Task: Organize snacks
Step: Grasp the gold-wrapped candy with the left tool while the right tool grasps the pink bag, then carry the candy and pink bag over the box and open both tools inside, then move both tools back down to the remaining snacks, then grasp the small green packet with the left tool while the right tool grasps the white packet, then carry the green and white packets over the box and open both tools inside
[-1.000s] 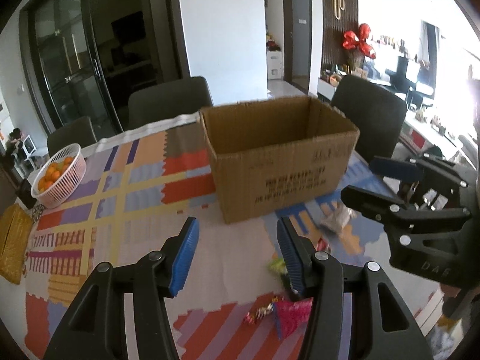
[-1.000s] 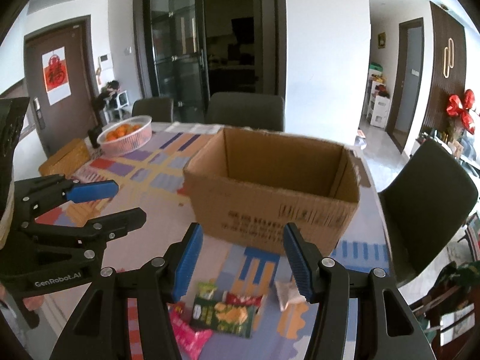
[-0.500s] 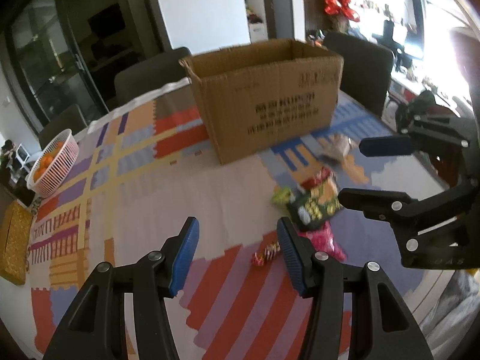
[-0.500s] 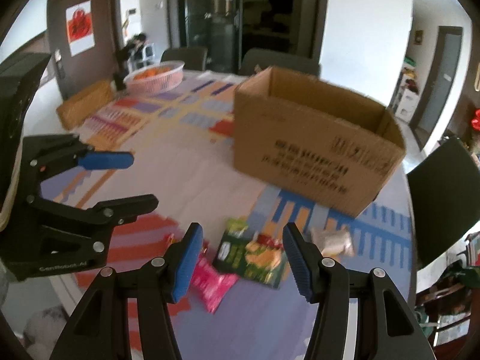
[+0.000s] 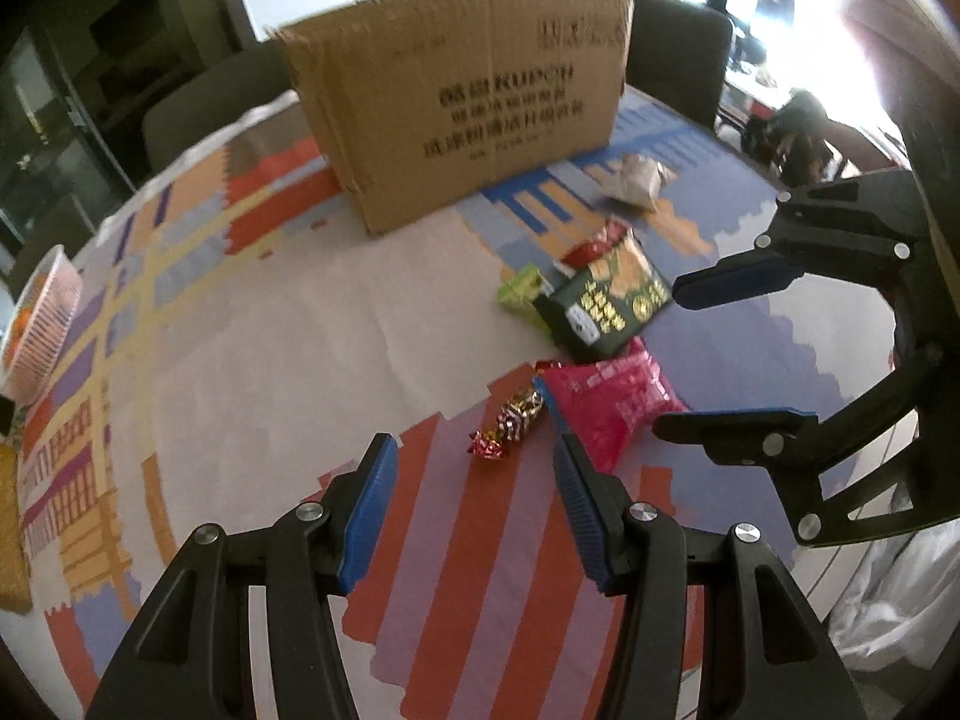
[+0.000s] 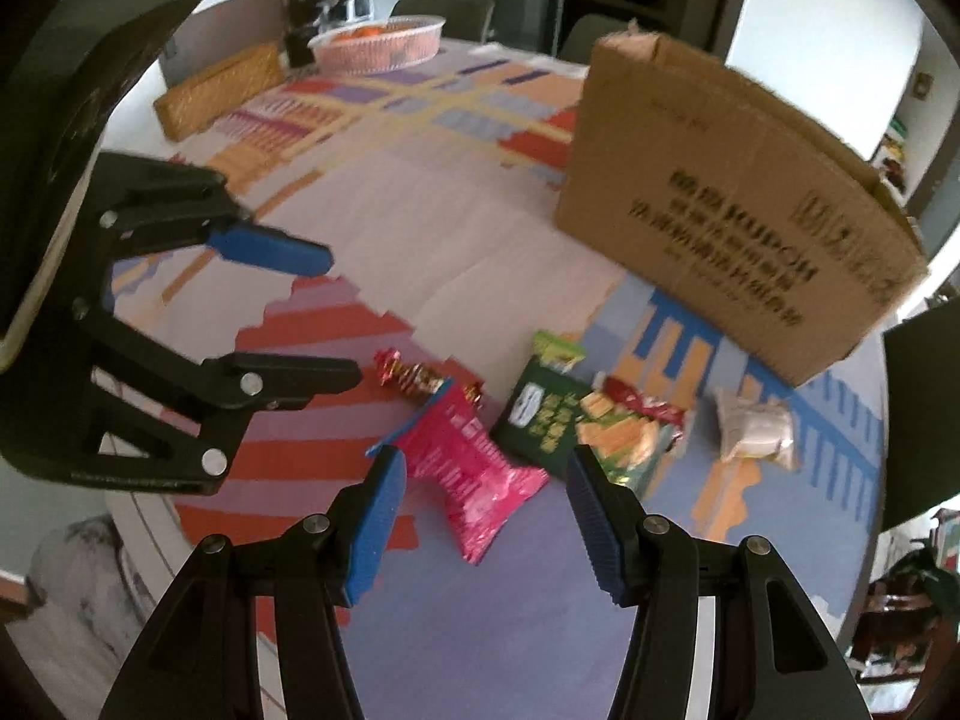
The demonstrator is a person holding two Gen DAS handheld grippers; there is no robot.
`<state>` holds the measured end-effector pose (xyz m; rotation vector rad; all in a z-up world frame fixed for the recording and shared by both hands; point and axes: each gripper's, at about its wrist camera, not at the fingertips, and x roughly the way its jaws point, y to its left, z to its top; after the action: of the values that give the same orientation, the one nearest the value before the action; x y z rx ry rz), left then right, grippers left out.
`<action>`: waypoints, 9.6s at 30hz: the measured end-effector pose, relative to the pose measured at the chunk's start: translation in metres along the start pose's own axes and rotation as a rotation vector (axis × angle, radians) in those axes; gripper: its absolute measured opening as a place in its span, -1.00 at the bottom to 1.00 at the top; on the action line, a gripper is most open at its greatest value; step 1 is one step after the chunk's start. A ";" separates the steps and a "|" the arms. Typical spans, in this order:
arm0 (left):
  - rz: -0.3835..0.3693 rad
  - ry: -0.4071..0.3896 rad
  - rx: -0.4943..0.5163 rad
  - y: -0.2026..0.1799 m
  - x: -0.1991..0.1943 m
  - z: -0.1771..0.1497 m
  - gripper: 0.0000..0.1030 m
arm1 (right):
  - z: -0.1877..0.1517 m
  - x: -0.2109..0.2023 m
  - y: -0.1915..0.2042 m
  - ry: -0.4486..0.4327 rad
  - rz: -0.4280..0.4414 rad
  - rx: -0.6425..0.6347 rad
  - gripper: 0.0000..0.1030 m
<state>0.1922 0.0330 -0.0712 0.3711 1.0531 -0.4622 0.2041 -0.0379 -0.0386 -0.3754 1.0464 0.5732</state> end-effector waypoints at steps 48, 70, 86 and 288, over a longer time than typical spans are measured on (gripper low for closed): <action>-0.089 0.022 -0.147 -0.007 0.033 0.002 -0.67 | -0.025 0.027 -0.020 0.002 0.089 0.178 -0.37; 0.012 -0.189 -0.357 -0.004 -0.035 0.007 -0.67 | -0.027 -0.024 -0.036 -0.170 0.035 0.273 -0.39; 0.047 -0.334 -0.335 -0.004 -0.070 0.061 -0.67 | 0.000 -0.072 -0.074 -0.355 -0.045 0.373 -0.39; 0.075 -0.425 -0.372 0.045 -0.076 0.191 -0.61 | 0.099 -0.107 -0.151 -0.516 -0.180 0.356 -0.39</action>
<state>0.3257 -0.0113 0.0858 -0.0219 0.6874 -0.2538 0.3251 -0.1313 0.1053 -0.0002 0.5906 0.2884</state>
